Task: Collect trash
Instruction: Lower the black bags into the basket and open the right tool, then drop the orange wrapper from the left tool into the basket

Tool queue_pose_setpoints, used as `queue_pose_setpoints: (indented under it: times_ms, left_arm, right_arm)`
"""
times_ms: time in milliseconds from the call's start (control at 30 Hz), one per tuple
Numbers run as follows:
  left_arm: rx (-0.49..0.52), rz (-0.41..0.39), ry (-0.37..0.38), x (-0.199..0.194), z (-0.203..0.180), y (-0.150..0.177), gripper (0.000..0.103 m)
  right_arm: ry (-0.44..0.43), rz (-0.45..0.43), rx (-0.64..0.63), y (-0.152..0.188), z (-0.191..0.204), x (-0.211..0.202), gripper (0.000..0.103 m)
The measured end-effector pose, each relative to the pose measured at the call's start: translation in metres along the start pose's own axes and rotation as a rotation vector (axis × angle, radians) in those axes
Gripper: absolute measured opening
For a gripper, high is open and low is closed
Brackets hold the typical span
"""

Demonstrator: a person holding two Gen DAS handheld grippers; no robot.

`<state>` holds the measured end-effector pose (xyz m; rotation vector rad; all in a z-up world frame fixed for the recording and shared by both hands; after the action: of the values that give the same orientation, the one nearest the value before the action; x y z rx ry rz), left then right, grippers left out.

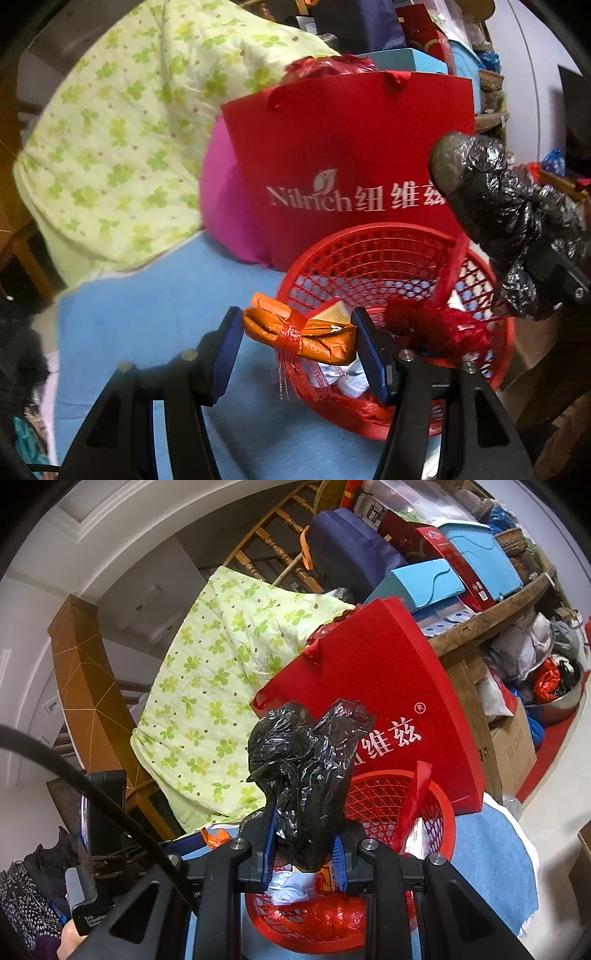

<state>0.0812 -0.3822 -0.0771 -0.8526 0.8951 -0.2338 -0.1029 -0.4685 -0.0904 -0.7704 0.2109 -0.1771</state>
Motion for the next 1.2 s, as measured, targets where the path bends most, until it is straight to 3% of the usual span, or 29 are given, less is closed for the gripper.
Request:
queue_pose_setpoints:
  times_ms: [233,367,433,467,500,533,567,667,867,1200]
  left_arm:
    - [0.023,-0.018,0.131,0.025,-0.002,-0.022,0.063]
    - [0.025,-0.021,0.255,0.040,-0.005,-0.025,0.064]
    - [-0.011,-0.012,0.282,0.042,-0.003,-0.015,0.072]
    - [-0.028,-0.015,0.303,0.041,-0.003,-0.009,0.073]
    - [-0.041,-0.019,0.321,0.039,-0.003,-0.003,0.073]
    - [-0.041,-0.024,0.320,0.036,-0.003,0.000,0.073]
    - [-0.037,-0.029,0.309,0.032,-0.004,0.003,0.073]
    - [-0.014,-0.045,0.285,0.017,-0.006,0.009,0.073]
    - [0.000,-0.060,0.219,-0.013,-0.001,0.017,0.079]
    - [-0.026,-0.053,0.057,-0.065,0.028,0.028,0.082]
  right_arm:
    - [0.009,0.009,0.084,-0.013,-0.015,0.019,0.028]
    - [0.030,0.099,0.153,-0.015,-0.027,0.053,0.029]
    - [0.026,0.153,0.222,-0.014,-0.037,0.064,0.032]
    - [0.017,0.169,0.259,-0.013,-0.043,0.067,0.040]
    - [0.012,0.174,0.289,-0.013,-0.047,0.066,0.063]
    - [0.010,0.159,0.302,-0.014,-0.051,0.063,0.072]
    - [0.005,0.133,0.299,-0.016,-0.051,0.058,0.075]
    - [0.004,0.069,0.264,-0.021,-0.052,0.044,0.075]
    - [0.044,0.068,0.205,-0.017,-0.046,0.036,0.075]
    - [0.170,-0.030,-0.063,0.000,-0.003,0.014,0.075]
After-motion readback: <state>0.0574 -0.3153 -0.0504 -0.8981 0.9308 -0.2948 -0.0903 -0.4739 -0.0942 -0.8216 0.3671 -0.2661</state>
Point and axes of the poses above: each gripper's, at about its wrist camera, not at the fingertips, and x roughly the way its jaws point, z to its left, y to its underside, the point moved 3 cm from there along x, roughly the way its jaws point, and after that the axes turned 10 degrees about x, right-handed, at the moved point
